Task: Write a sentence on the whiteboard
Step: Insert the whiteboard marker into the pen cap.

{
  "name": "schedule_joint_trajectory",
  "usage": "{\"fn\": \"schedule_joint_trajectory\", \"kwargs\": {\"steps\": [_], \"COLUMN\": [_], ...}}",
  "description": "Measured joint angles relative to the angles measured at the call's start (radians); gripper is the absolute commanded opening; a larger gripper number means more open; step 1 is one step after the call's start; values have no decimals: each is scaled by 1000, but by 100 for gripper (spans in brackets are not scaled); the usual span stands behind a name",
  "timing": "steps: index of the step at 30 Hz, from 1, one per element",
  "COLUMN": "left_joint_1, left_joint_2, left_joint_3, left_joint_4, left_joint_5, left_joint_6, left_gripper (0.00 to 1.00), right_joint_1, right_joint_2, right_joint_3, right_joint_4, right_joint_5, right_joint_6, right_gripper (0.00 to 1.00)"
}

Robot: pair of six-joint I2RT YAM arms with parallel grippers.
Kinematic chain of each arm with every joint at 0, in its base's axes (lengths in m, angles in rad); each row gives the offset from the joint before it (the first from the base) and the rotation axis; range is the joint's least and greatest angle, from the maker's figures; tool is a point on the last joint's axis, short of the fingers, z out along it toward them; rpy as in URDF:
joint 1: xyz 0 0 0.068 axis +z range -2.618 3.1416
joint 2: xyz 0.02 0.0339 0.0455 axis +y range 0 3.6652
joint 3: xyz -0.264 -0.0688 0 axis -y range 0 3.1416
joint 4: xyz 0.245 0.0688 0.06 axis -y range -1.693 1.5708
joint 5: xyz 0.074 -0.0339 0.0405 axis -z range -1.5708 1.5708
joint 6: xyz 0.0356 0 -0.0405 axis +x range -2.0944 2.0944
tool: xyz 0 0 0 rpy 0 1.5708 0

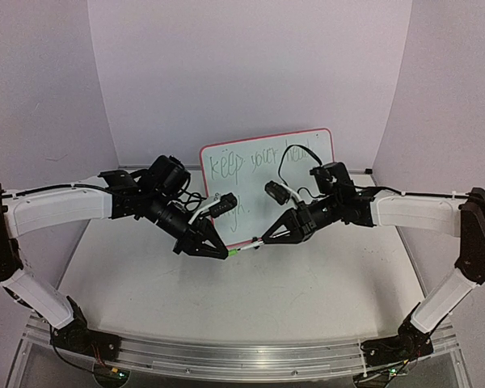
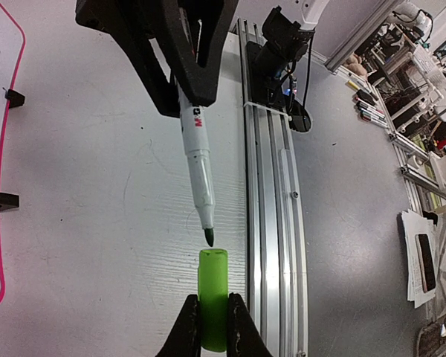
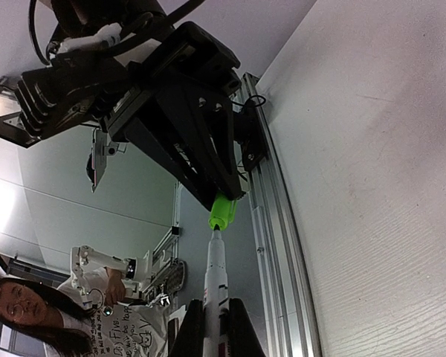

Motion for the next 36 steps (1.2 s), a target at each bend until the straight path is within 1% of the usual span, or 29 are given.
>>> {"fn": "schedule_joint_trajectory", "kwargs": {"steps": [29, 36], "left_joint_1": [-6, -6], "left_joint_2": [4, 9], "left_joint_3": [-1, -1], "left_joint_4": [0, 4], "left_joint_5": [1, 26], "left_joint_6": [-1, -19], "left_gripper": [0, 0], "right_joint_1": [30, 53], "right_joint_2": [43, 58], "right_joint_3": [30, 44], "right_joint_4": [0, 0], "right_joint_5": [-3, 2], "right_joint_6": [-5, -7], "right_gripper": [0, 0]}}
